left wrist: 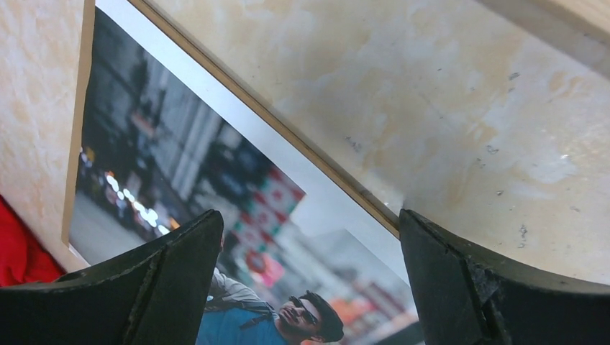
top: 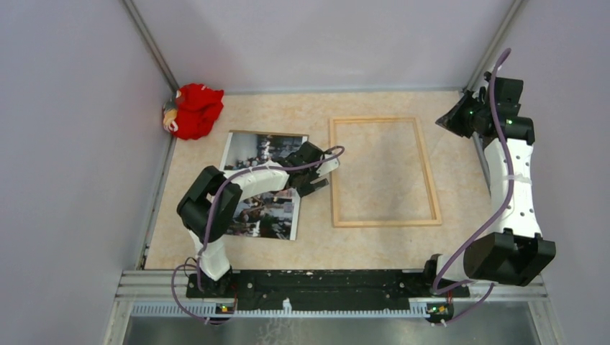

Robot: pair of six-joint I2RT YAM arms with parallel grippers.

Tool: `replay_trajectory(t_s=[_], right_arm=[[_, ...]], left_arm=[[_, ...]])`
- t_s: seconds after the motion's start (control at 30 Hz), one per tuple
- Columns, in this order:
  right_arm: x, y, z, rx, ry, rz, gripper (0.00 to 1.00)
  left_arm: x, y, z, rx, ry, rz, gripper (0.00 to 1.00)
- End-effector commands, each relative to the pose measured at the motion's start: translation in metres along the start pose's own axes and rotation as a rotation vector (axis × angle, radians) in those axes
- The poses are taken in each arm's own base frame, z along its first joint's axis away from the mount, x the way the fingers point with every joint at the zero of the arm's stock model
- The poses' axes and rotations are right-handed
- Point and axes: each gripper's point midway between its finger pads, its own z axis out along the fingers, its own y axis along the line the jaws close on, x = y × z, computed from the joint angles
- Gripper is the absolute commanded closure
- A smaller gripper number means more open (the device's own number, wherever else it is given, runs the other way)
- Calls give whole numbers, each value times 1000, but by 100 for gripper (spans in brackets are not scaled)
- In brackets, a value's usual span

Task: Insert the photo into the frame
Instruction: Pick up the photo frame item at the center of the board, then move the photo frame to the center of the board.

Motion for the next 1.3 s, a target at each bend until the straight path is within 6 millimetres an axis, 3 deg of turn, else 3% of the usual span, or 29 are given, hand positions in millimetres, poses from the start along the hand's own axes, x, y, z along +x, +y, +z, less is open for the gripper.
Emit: replay_trajectory(t_s=[0.0, 0.13, 0.23, 0.33, 0.43, 0.87, 1.27], right_arm=[[-15, 13, -14, -51, -75, -9, 100], [-16, 13, -17, -47, -83, -8, 100], [-16, 13, -20, -40, -89, -9, 100], [-17, 13, -25, -36, -97, -12, 100], [-19, 13, -29, -29, -104, -16, 100], [-20, 12, -33, -20, -112, -23, 100], [-19, 17, -34, -44, -111, -23, 100]], left_arm=[[12, -8, -6, 86, 87, -16, 1], [-44, -11, -20, 218, -16, -131, 1], [-79, -29, -26, 377, -80, -209, 2], [-101, -46, -24, 503, -87, -272, 1], [-107, -58, -18, 573, -64, -315, 2], [-58, -67, 21, 466, 52, -281, 5], [-15, -50, 27, 316, 104, -167, 31]])
